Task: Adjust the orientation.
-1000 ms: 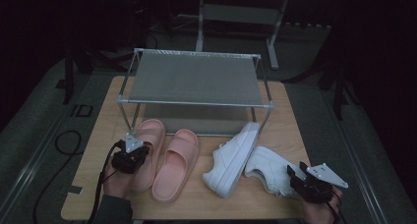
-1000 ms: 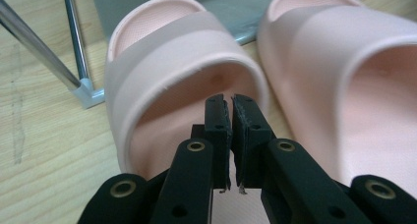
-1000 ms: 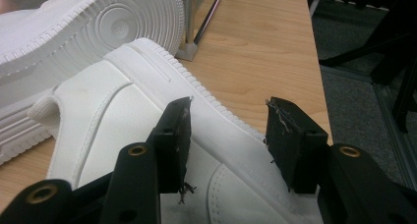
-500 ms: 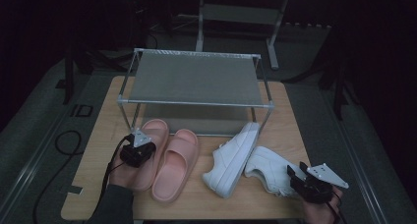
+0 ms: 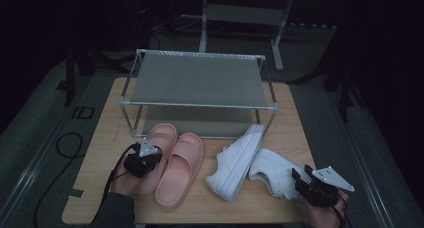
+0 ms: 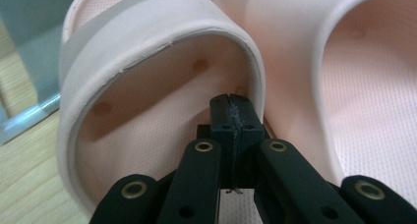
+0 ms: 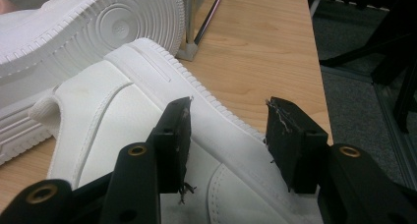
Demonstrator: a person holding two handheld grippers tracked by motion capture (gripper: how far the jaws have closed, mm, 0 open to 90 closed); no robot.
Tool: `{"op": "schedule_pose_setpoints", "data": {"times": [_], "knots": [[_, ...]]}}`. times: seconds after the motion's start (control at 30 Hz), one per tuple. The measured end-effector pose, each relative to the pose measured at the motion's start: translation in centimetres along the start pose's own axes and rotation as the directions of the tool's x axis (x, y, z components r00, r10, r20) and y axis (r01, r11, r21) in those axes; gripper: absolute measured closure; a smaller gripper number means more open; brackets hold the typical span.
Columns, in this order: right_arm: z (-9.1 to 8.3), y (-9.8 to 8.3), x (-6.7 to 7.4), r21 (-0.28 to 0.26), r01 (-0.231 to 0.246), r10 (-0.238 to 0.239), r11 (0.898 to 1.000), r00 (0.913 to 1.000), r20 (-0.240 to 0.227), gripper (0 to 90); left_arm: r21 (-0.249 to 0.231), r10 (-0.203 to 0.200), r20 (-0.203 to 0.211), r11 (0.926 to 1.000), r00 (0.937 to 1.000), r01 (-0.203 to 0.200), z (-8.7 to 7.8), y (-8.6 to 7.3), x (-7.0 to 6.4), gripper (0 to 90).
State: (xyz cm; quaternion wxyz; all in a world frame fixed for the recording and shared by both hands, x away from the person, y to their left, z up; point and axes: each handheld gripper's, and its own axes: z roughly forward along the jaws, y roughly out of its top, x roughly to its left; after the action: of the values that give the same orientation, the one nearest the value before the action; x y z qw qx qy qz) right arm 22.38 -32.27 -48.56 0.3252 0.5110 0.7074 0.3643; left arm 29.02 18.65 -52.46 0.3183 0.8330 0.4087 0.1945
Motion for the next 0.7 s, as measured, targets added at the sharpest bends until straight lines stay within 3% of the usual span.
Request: {"op": "schedule_pose_setpoints", "data": {"times": [0.13,0.23,0.37,0.57,0.7], "knots": [[0.0,0.0,0.0,0.0,0.0,0.0,1.0,1.0,0.0,51.6,-0.007,-0.016,0.007,0.9998,0.9998,0.016,-0.8,-0.4,-0.2,89.4],[0.0,0.0,0.0,0.0,0.001,-0.001,1.0,1.0,0.001,51.6,-0.045,-0.041,-0.001,0.9981,0.9991,0.041,-1.9,-0.2,-0.3,76.4],[0.0,0.0,0.0,0.0,0.001,-0.001,1.0,1.0,0.0,51.6,-0.081,-0.069,0.035,0.9941,0.997,0.072,-2.7,0.4,-0.9,62.2],[0.0,0.0,0.0,0.001,0.003,-0.003,1.0,1.0,-0.001,51.1,-0.037,-0.105,0.045,0.9936,0.9935,0.106,-1.5,0.9,-1.5,46.7],[0.0,0.0,0.0,0.001,0.003,-0.003,1.0,1.0,0.001,51.0,-0.041,-0.125,0.045,0.991,0.9911,0.127,-0.9,1.3,-2.3,46.1]]}}
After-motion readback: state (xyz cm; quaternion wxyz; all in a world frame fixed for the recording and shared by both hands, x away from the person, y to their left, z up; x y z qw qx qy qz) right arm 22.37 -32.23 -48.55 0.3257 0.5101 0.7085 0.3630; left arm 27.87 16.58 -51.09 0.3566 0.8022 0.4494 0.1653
